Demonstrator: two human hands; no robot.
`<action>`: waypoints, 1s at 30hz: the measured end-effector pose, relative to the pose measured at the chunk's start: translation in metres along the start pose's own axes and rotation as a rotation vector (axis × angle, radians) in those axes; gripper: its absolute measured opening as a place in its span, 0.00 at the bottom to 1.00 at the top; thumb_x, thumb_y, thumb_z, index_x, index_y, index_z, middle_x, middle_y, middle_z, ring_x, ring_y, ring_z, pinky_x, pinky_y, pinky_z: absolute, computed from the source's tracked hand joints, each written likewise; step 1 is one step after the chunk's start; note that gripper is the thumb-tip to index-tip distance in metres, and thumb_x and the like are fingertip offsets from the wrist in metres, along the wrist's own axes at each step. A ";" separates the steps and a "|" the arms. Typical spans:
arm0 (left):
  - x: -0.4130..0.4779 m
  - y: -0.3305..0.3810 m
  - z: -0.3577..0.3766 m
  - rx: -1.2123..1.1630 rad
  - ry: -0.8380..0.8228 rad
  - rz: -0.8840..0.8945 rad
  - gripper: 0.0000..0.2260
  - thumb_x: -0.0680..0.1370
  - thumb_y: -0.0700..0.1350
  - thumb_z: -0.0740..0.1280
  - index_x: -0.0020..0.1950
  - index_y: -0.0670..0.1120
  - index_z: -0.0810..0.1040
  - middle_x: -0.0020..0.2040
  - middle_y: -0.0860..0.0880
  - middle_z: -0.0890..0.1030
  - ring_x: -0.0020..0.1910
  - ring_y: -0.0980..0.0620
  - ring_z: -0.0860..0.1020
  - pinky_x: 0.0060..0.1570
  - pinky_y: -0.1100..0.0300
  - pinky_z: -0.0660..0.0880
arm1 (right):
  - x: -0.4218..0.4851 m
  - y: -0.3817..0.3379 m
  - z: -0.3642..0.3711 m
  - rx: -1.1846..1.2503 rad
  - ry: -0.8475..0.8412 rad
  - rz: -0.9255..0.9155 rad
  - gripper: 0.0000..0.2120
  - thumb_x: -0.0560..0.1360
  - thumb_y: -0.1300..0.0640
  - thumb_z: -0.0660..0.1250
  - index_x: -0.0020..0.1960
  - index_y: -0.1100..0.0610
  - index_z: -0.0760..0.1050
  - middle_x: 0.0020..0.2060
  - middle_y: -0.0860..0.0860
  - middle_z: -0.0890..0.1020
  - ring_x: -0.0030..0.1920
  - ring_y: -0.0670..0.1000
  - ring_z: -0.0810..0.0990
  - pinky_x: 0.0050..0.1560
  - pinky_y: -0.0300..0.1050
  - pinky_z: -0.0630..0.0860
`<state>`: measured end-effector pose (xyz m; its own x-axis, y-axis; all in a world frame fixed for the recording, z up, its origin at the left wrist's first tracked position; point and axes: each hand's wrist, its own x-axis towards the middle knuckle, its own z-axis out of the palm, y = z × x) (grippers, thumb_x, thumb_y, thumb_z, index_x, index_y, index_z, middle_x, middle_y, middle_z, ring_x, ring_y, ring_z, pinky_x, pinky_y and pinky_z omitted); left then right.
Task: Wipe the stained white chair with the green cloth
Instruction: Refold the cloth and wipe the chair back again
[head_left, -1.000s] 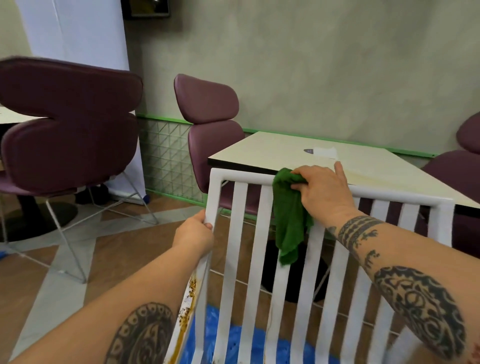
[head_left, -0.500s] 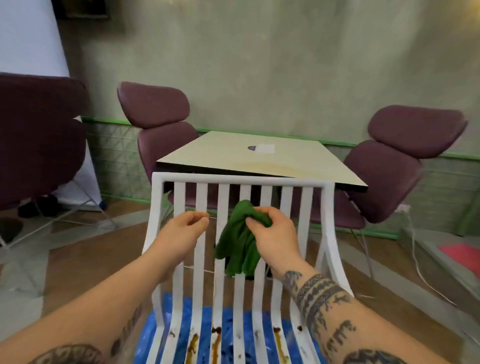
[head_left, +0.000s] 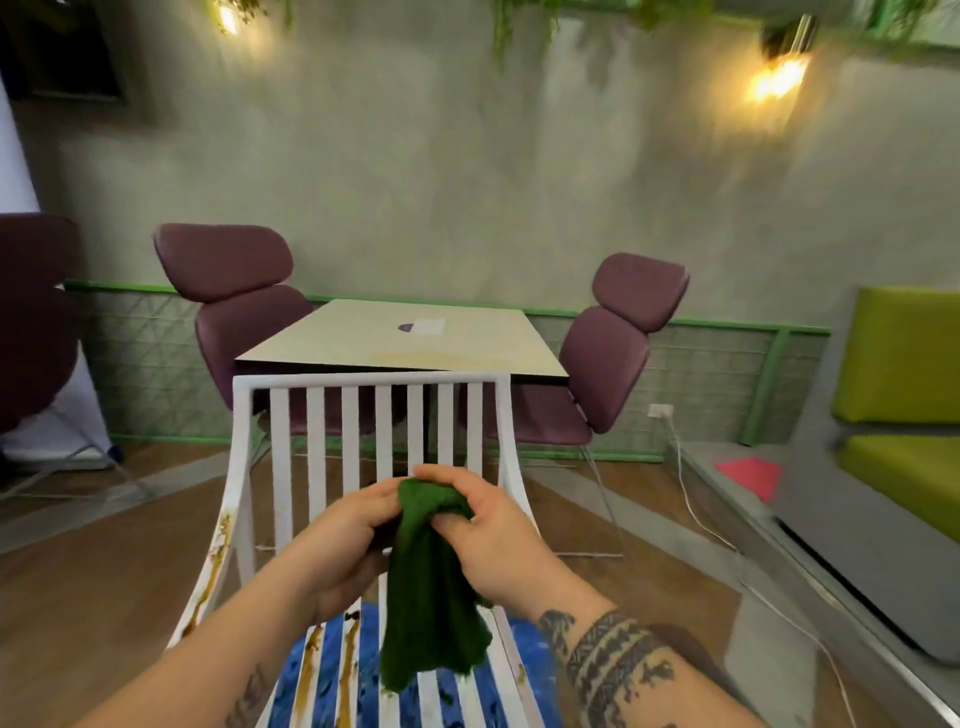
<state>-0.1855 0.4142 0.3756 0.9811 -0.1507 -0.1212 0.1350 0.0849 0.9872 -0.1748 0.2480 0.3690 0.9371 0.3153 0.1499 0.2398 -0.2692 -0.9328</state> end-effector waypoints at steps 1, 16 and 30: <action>-0.005 0.002 0.004 0.053 0.001 0.018 0.12 0.83 0.42 0.62 0.62 0.43 0.82 0.56 0.37 0.85 0.58 0.37 0.82 0.65 0.40 0.75 | -0.009 -0.003 -0.006 -0.009 0.010 0.001 0.21 0.83 0.61 0.63 0.67 0.38 0.75 0.65 0.46 0.78 0.64 0.48 0.78 0.66 0.47 0.78; -0.042 0.063 0.061 0.059 -0.025 0.287 0.15 0.84 0.32 0.56 0.60 0.47 0.79 0.50 0.44 0.81 0.45 0.50 0.82 0.40 0.57 0.80 | -0.087 -0.016 -0.094 0.001 0.036 0.073 0.05 0.77 0.61 0.72 0.52 0.54 0.83 0.46 0.53 0.88 0.49 0.54 0.86 0.52 0.49 0.82; -0.061 0.085 0.038 0.172 0.208 0.373 0.15 0.84 0.36 0.58 0.57 0.53 0.79 0.57 0.44 0.81 0.56 0.44 0.80 0.56 0.49 0.79 | -0.086 -0.076 -0.121 -0.410 -0.115 0.055 0.13 0.72 0.47 0.77 0.48 0.55 0.84 0.42 0.52 0.88 0.45 0.52 0.87 0.54 0.57 0.83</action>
<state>-0.2396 0.3928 0.4708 0.9676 0.0615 0.2447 -0.2402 -0.0716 0.9681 -0.2435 0.1315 0.4670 0.9226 0.3833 0.0447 0.2930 -0.6205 -0.7274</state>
